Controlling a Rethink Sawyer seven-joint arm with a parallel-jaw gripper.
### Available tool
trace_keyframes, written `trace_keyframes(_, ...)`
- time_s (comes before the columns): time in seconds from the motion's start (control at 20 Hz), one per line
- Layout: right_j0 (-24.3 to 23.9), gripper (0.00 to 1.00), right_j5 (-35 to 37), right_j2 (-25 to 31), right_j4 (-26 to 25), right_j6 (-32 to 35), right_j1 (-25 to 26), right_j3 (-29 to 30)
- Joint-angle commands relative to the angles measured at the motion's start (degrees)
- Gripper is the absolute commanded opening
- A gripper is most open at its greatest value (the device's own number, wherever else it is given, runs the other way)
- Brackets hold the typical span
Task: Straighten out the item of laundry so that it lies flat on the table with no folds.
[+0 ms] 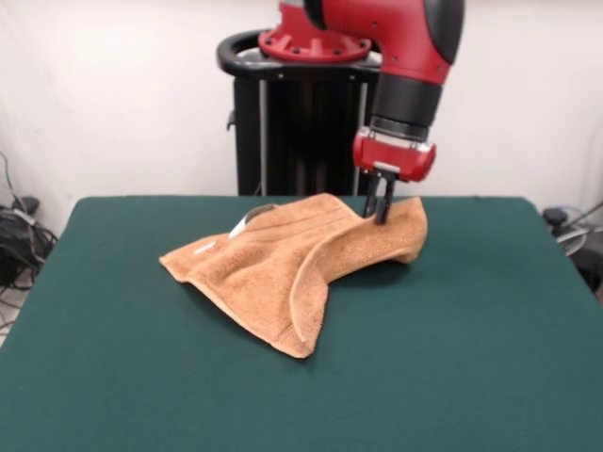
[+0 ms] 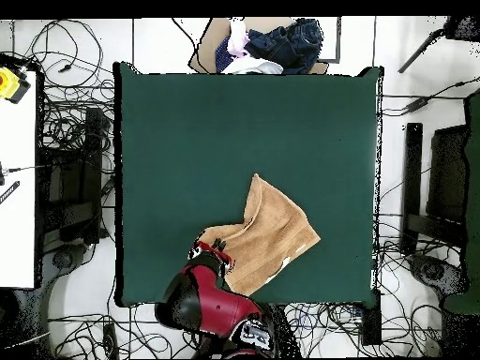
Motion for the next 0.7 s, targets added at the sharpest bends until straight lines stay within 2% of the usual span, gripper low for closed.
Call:
trace_keyframes(0.05,1.2,0.00,-0.6,4.9,4.9,16.3,0.3,-2.9)
trace_keyframes(0.7,0.2,0.00,-0.6,6.8,6.5,13.1,3.7,-14.0)
